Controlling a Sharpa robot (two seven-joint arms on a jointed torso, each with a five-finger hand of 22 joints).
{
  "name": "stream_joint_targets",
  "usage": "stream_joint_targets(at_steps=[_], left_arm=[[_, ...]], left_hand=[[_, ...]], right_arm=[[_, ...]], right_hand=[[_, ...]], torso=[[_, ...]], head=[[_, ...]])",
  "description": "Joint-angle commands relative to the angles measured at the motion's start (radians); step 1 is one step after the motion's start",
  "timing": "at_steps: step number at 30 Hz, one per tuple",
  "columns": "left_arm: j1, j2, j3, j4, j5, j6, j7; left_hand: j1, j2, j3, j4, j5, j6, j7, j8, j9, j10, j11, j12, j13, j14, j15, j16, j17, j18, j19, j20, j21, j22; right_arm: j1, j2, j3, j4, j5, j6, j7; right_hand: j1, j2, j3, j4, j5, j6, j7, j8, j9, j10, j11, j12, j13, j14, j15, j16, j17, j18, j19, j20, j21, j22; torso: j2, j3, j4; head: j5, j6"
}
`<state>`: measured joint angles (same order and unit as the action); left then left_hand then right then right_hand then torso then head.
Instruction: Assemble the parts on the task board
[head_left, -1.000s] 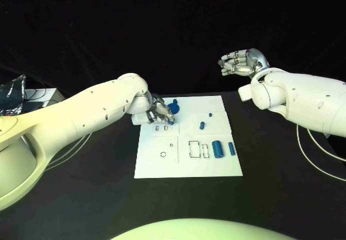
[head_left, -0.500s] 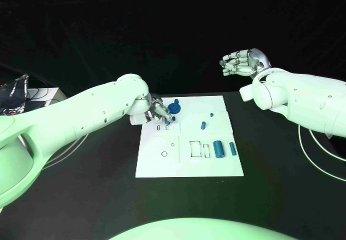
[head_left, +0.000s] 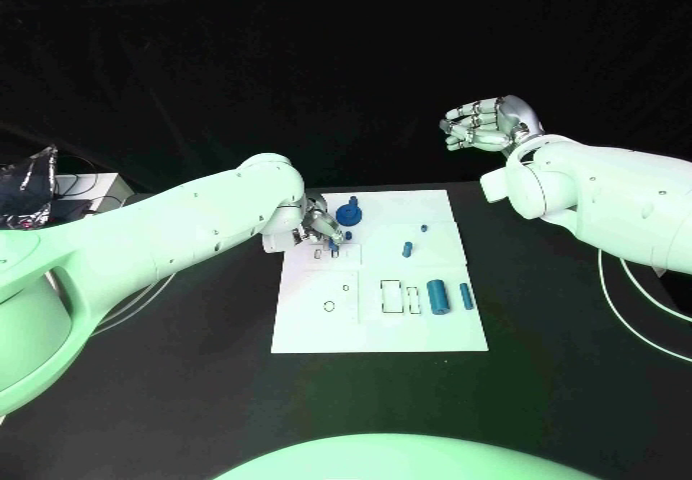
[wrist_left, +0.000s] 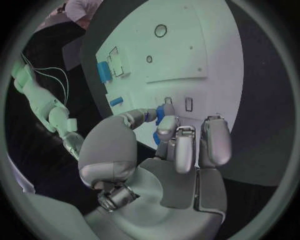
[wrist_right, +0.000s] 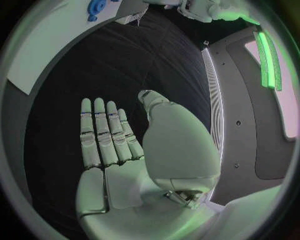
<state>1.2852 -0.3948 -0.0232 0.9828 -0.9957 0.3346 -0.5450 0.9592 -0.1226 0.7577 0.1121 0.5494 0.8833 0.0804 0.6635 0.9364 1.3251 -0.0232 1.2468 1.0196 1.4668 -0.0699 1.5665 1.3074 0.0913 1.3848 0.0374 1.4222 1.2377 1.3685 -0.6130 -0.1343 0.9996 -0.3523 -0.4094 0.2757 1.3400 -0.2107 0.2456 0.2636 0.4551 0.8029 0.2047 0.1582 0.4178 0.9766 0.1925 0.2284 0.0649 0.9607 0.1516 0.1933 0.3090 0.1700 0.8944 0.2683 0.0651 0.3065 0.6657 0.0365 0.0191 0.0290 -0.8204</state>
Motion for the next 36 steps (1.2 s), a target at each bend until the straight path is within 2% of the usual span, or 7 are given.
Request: stream_joint_targets(at_steps=[1, 12, 28, 36], left_arm=[[-0.003, 0.003, -0.002, 0.005, -0.023, -0.022, 0.009], [-0.011, 0.002, -0.008, 0.013, -0.035, -0.03, 0.009], [-0.016, -0.004, -0.01, 0.022, -0.054, -0.008, 0.007], [-0.02, -0.004, -0.01, 0.022, -0.055, -0.009, 0.007]], left_hand=[[0.001, 0.014, 0.162, -0.166, 0.005, 0.041, -0.035, 0.006, 0.002, 0.009, -0.004, 0.006, 0.002, 0.104, -0.01, 0.004, 0.263, -0.021, 0.008, -0.004, 0.006, 0.003], [0.0, 0.015, 0.162, -0.166, 0.006, 0.042, -0.036, 0.006, 0.002, 0.011, -0.005, 0.007, 0.003, 0.104, -0.011, 0.004, 0.263, -0.021, 0.009, -0.004, 0.006, 0.005], [0.002, 0.018, 0.165, -0.169, 0.01, 0.043, -0.037, 0.006, 0.003, 0.011, -0.007, 0.005, 0.001, 0.104, -0.012, 0.004, 0.263, -0.022, 0.011, -0.006, 0.008, 0.007], [0.002, 0.018, 0.165, -0.169, 0.01, 0.043, -0.037, 0.006, 0.003, 0.01, -0.007, 0.003, -0.002, 0.104, -0.012, 0.004, 0.263, -0.022, 0.012, -0.006, 0.008, 0.008]], right_arm=[[0.0, 0.0, 0.0, 0.002, -0.012, 0.01, 0.012], [0.0, -0.002, 0.0, 0.005, -0.013, 0.011, 0.012], [0.0, -0.005, 0.0, 0.005, -0.013, 0.016, 0.012], [0.0, -0.005, 0.0, 0.006, -0.013, 0.016, 0.012]], right_hand=[[0.006, 0.006, -0.005, 0.002, -0.003, 0.007, 0.052, -0.005, -0.001, 0.003, 0.002, -0.004, -0.001, -0.001, 0.003, -0.005, -0.002, 0.013, -0.007, -0.002, -0.002, -0.001], [0.006, 0.007, -0.005, 0.001, -0.003, 0.007, 0.053, -0.006, -0.001, 0.003, 0.002, -0.005, -0.001, -0.002, 0.003, -0.006, -0.003, 0.013, -0.007, -0.002, -0.002, -0.003], [0.006, 0.007, -0.005, 0.001, -0.003, 0.008, 0.053, -0.006, -0.002, 0.003, 0.002, -0.005, -0.001, -0.002, 0.004, -0.008, -0.003, 0.013, -0.008, -0.002, -0.002, -0.005], [0.006, 0.007, -0.005, 0.001, -0.003, 0.008, 0.053, -0.006, -0.002, 0.003, 0.002, -0.005, -0.001, -0.002, 0.004, -0.008, -0.004, 0.013, -0.008, -0.002, -0.002, -0.006]], torso=[[0.0, 0.0006, 0.0002], [-0.001, 0.0015, 0.0002], [-0.001, 0.0013, 0.0016], [0.0, 0.0009, -0.0005]], head=[[0.0, -0.002], [-0.001, -0.004], [0.005, -0.008], [0.006, -0.007]])
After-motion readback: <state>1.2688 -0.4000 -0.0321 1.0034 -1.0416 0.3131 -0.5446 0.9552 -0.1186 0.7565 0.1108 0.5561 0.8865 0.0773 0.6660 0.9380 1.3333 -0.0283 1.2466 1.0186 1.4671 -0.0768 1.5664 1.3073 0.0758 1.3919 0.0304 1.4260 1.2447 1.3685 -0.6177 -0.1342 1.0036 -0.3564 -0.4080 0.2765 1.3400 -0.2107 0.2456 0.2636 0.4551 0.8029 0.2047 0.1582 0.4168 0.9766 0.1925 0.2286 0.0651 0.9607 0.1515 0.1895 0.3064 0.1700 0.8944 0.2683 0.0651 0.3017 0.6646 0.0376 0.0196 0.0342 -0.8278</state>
